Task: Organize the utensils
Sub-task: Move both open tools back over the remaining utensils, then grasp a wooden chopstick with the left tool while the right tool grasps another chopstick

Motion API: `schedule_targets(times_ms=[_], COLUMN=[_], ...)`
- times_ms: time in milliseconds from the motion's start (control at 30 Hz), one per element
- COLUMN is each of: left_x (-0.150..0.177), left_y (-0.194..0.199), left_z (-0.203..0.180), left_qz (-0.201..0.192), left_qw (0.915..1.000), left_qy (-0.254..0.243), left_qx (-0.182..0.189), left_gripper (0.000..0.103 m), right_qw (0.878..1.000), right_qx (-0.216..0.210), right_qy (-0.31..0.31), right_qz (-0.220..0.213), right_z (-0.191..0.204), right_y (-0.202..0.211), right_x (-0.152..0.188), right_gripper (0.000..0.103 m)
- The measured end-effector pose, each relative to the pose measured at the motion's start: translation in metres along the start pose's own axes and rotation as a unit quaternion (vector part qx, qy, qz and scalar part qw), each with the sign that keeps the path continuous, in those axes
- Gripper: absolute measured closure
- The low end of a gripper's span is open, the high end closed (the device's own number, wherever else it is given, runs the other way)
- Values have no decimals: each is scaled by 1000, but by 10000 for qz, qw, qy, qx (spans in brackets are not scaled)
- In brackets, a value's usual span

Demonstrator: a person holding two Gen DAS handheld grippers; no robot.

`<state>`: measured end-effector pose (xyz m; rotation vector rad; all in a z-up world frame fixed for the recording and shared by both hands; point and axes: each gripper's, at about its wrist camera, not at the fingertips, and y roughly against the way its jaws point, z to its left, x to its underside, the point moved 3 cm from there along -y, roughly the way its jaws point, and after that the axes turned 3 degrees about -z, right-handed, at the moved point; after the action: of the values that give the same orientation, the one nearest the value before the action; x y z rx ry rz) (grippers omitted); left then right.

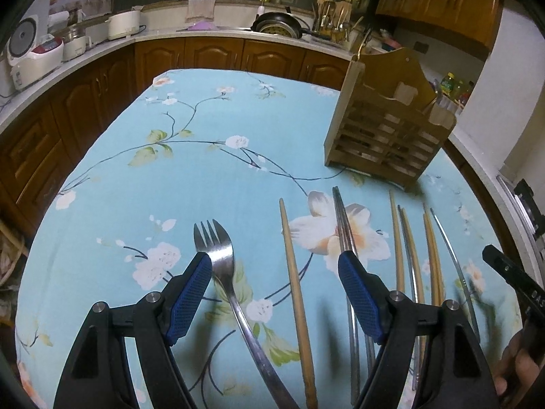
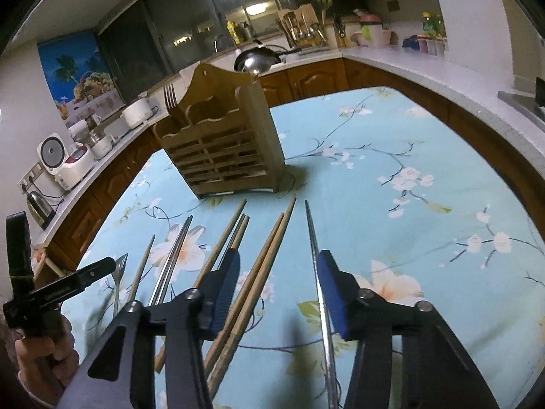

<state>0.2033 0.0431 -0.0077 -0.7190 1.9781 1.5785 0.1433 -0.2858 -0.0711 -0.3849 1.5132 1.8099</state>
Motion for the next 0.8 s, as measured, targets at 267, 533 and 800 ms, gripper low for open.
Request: schedule_targets(times_ms=[267,533,800], left_x=[-11,-25,-30], left_y=[-22,-57,-88], left_z=[-3,-11,-17], left_qz=[238,559,764], left_qw=[9996,9979,9956], left_qy=[-145,-322,-534], left_qx=[-49,-40,-118], left_gripper=[32,44,54], right_qw=[9995,9973,9949], right_qx=[-7,195,360], right_qy=[-49,-115,-53], right_qz=[313,696,946], right_z=[0,-8,-10], right_y=[-31,-75,-104], right_x=[-6,-23,-35], right_gripper=[74,86,88])
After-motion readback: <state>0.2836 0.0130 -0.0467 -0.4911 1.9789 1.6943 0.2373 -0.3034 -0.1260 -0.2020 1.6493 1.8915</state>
